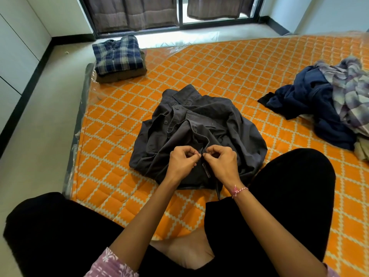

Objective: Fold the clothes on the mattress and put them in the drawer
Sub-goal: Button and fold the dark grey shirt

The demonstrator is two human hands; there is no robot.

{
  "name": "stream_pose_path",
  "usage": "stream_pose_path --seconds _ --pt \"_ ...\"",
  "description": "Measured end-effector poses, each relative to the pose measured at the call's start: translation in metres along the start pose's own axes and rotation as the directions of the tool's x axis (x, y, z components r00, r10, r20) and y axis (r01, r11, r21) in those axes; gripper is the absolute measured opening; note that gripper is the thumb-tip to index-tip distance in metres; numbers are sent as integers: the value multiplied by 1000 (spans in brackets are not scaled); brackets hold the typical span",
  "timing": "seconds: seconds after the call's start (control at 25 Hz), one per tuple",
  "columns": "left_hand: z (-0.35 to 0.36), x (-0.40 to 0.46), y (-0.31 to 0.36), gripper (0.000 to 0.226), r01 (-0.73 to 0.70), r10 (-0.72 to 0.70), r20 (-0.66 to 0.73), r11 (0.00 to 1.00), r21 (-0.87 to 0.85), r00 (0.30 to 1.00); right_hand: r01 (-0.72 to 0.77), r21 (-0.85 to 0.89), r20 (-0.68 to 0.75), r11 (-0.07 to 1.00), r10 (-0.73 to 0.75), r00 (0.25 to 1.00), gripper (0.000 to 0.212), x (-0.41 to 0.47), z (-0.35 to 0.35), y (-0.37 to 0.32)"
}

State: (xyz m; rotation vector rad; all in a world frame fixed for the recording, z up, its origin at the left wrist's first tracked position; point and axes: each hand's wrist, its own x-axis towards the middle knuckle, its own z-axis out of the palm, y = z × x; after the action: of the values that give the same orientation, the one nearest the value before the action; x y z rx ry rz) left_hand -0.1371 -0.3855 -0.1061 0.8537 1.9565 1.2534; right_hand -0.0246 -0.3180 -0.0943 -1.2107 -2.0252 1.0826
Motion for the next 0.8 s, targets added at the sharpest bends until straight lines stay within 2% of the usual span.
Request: stream_pose_path --seconds 0.08,0.24,0.36,0.48,0.56,0.64,0.68,0.8 --pt "3 -3 1 10 -3 3 3 999 -38 1000 -1 -46 7 999 1 1000 13 0 -2 -2" --pt "12 -11 -1 5 -6 -2 -66 992 -125 998 -31 -134 37 990 36 999 30 1 -2 -6" --pt "18 -13 -3 6 7 -31 -134 984 -178 991 -7 -192 68 981 20 997 23 2 -3 -7" --pt "19 -14 -4 8 40 -77 -142 969 -245 987 37 -260 126 965 -4 992 18 4 -3 -8" --pt "17 -14 -3 12 70 -116 -126 944 -322 985 -66 -115 224 991 90 970 23 9 -7 -8" --pt "15 -14 -1 13 85 -125 -88 928 -364 988 -265 126 336 956 210 918 24 15 -15 -9" --pt "14 -13 1 12 89 -123 -69 924 -372 990 -292 168 369 942 215 904 20 18 -19 -9" --pt "12 -11 3 10 124 -154 -43 908 -400 987 -169 43 340 985 144 929 13 21 -21 -9"
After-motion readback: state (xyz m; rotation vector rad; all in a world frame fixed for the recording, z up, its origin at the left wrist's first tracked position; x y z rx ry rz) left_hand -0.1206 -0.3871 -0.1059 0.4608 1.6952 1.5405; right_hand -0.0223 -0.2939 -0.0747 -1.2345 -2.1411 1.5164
